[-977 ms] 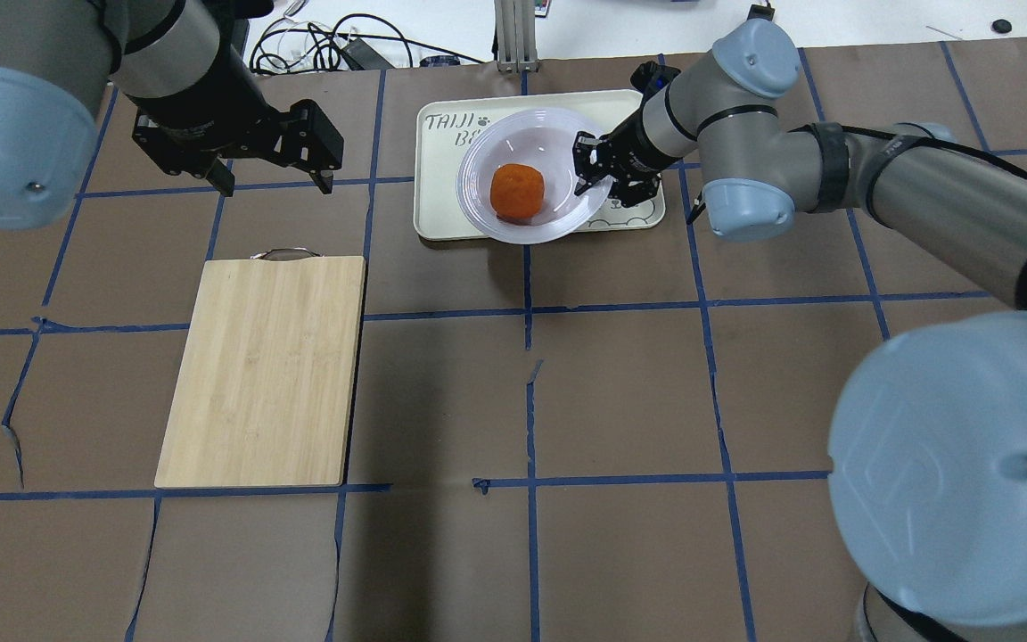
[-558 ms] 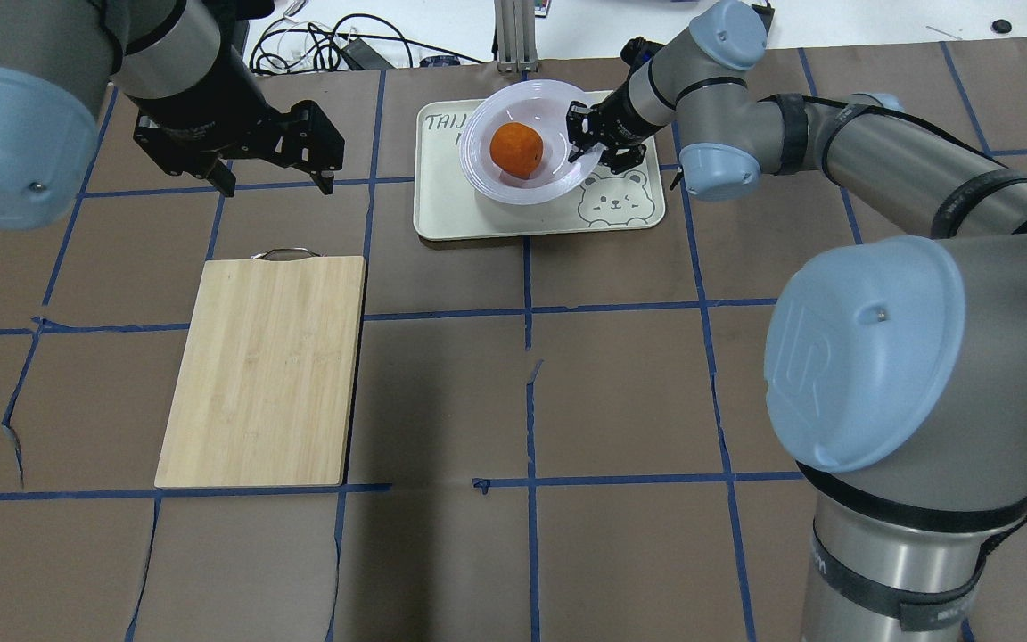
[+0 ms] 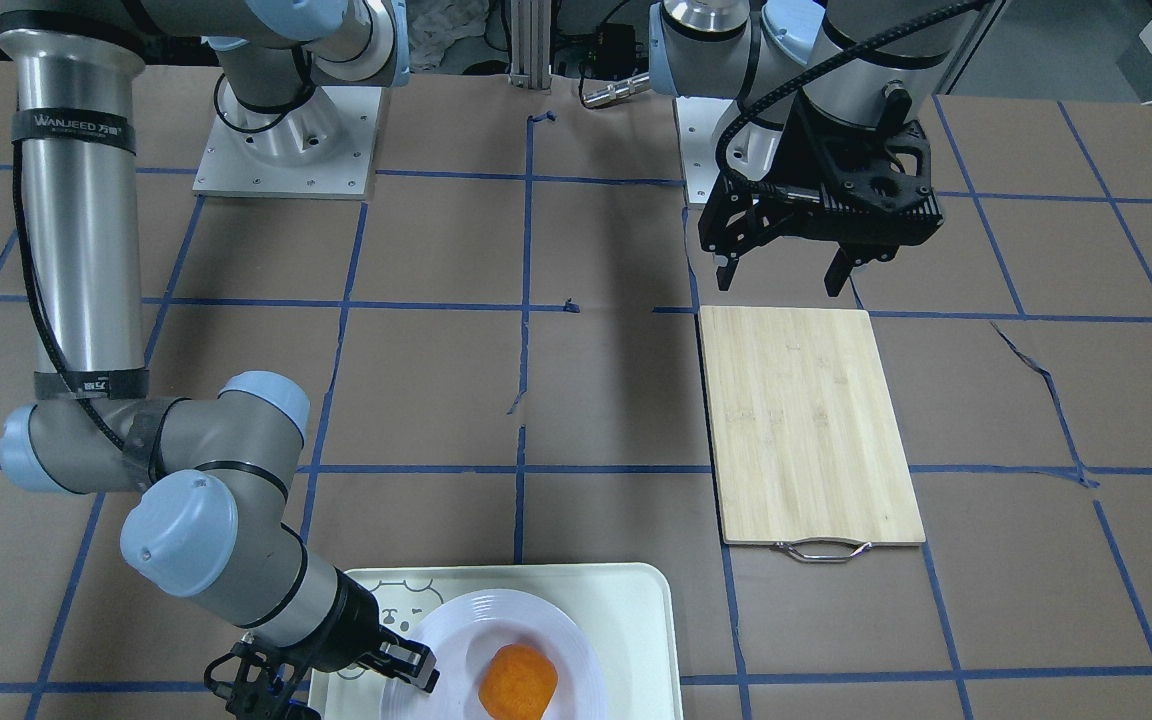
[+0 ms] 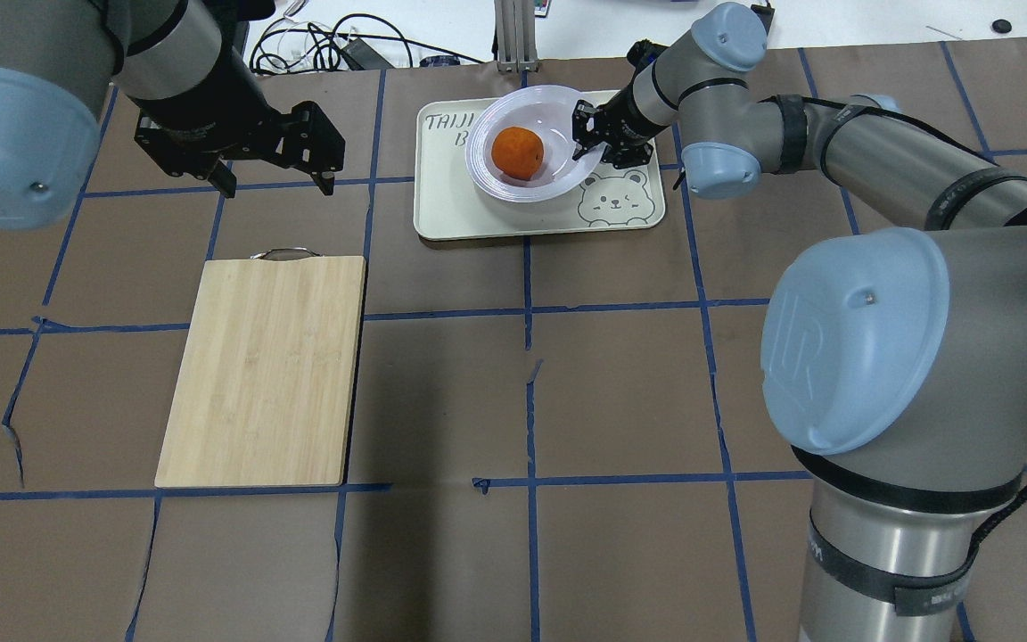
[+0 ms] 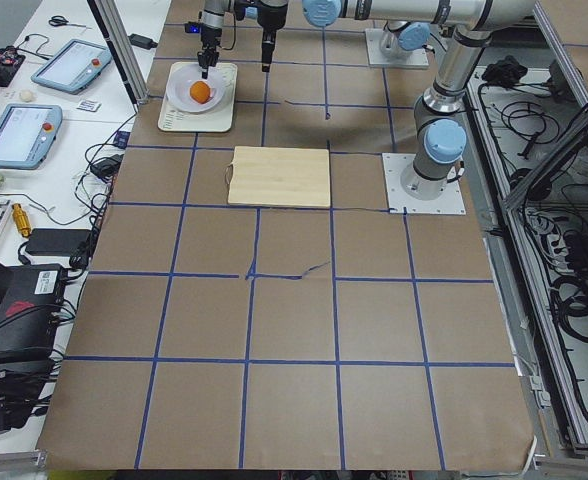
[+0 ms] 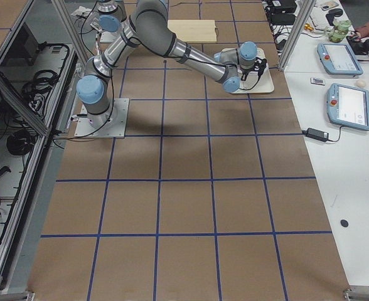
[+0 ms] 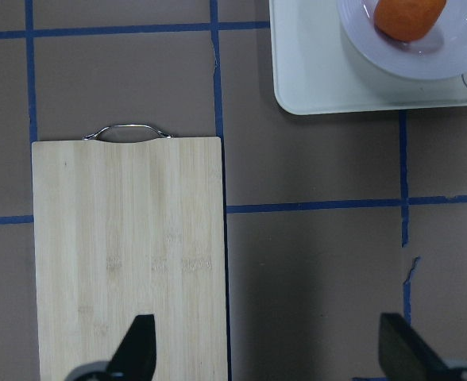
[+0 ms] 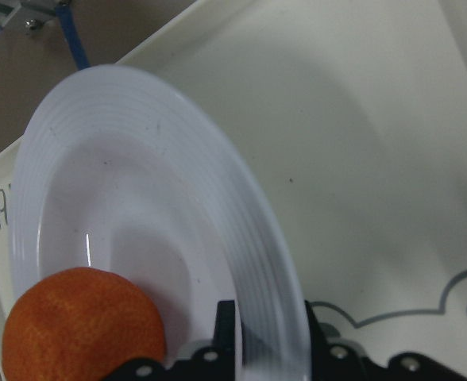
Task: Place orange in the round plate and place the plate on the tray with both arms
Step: 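Lower the bowl onto the tray and release it with the right gripper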
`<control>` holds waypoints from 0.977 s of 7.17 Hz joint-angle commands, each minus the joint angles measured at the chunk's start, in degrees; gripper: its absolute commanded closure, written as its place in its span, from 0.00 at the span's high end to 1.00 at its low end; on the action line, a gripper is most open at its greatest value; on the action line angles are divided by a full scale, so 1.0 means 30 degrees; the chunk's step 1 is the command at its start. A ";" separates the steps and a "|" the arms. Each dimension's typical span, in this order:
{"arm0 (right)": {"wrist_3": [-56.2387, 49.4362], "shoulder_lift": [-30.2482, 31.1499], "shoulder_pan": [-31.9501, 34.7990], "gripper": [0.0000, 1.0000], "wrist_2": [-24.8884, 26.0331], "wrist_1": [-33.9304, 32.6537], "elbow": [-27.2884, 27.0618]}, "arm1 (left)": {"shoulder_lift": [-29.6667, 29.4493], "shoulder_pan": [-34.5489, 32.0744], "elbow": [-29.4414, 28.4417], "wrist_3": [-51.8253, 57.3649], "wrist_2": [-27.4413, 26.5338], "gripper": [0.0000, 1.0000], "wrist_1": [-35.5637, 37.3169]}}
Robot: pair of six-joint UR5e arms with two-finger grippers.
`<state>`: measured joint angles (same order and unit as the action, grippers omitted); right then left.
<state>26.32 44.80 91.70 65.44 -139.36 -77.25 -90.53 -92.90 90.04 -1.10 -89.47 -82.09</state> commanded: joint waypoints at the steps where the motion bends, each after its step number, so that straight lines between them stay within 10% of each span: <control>1: -0.2103 0.0299 -0.0155 1.00 0.2378 0.0048 0.0523 | 0.0000 -0.0001 0.0044 -0.0014 -0.0029 1.00 0.0000; 3: -0.4571 0.1289 -0.0419 1.00 0.4141 0.3832 0.1924 | 0.0000 -0.0001 0.0044 -0.0014 -0.0029 1.00 0.0000; 5: -0.5222 0.3249 -0.0303 1.00 0.5078 1.2253 0.4209 | 0.0029 -0.0001 0.0044 -0.0014 -0.0087 1.00 0.0000; 7: -0.8145 0.5648 0.0193 1.00 0.7245 1.3926 0.3870 | 0.0000 0.0115 0.0015 0.0015 -0.0088 1.00 0.0000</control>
<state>6.56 56.97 91.42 83.93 -102.63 -65.48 -90.46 -92.82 90.16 -1.08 -89.72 -82.09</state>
